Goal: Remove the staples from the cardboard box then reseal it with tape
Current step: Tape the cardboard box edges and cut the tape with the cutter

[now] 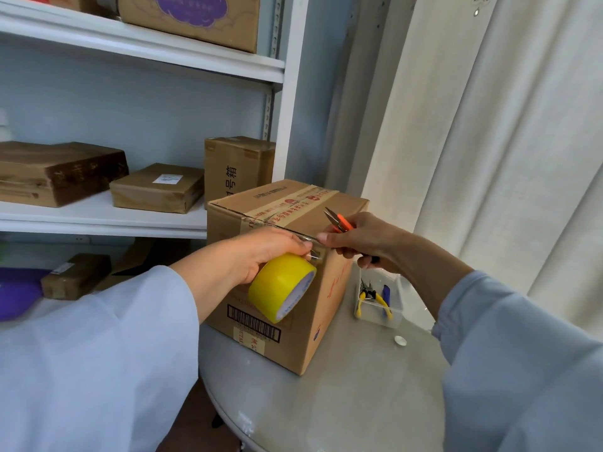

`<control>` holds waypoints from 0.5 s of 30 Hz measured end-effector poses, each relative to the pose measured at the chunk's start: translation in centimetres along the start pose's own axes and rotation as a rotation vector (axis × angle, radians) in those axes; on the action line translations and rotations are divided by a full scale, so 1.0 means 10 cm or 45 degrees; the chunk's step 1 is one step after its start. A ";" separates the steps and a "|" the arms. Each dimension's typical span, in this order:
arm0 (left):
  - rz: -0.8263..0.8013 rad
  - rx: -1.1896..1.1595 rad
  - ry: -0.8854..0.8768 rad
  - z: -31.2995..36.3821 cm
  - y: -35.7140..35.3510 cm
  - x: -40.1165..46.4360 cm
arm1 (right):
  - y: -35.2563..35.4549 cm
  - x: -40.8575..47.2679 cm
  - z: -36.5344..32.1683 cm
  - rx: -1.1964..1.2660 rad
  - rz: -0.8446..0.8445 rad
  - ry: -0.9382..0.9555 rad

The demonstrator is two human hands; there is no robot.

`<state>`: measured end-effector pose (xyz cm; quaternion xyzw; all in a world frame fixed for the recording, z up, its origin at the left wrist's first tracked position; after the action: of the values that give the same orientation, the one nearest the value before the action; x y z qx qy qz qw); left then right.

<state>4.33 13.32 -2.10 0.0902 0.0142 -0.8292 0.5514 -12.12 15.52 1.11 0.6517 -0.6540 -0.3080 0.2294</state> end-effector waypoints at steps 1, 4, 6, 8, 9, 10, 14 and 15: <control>0.007 0.098 0.006 -0.03 0.02 0.00 | 0.02 0.01 0.01 -0.001 -0.004 -0.006; 0.042 0.347 0.050 -0.26 0.13 -0.04 | 0.08 0.02 0.05 -0.031 -0.026 -0.020; 0.053 0.343 0.043 -0.38 0.22 -0.10 | 0.15 0.04 0.07 -0.068 -0.061 -0.017; 0.067 0.383 -0.037 -0.34 0.29 -0.19 | 0.27 0.09 0.09 -0.148 -0.012 0.001; 0.084 0.420 -0.104 -0.28 0.32 -0.22 | 0.32 0.13 0.11 -0.222 0.061 0.020; 0.098 0.444 -0.177 -0.20 0.36 -0.26 | 0.34 0.17 0.12 -0.304 0.160 0.047; 0.391 0.729 -0.497 0.01 0.54 -0.30 | 0.15 0.27 0.19 -0.305 0.424 0.106; 0.438 0.812 -0.524 0.04 0.56 -0.31 | 0.10 0.30 0.22 -0.309 0.459 0.127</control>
<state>10.59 13.87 -0.82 0.0898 -0.3691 -0.6886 0.6177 -14.46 12.76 -0.04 0.5064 -0.7060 -0.3059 0.3894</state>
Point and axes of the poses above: each hand's wrist, its own x-axis towards the middle knuckle, its own y-axis out of the back of the hand, z = x × y, the point moved 1 cm from there along x, towards the middle knuckle, and after that the axes turned 6 degrees about -x, right-handed, at the moved point
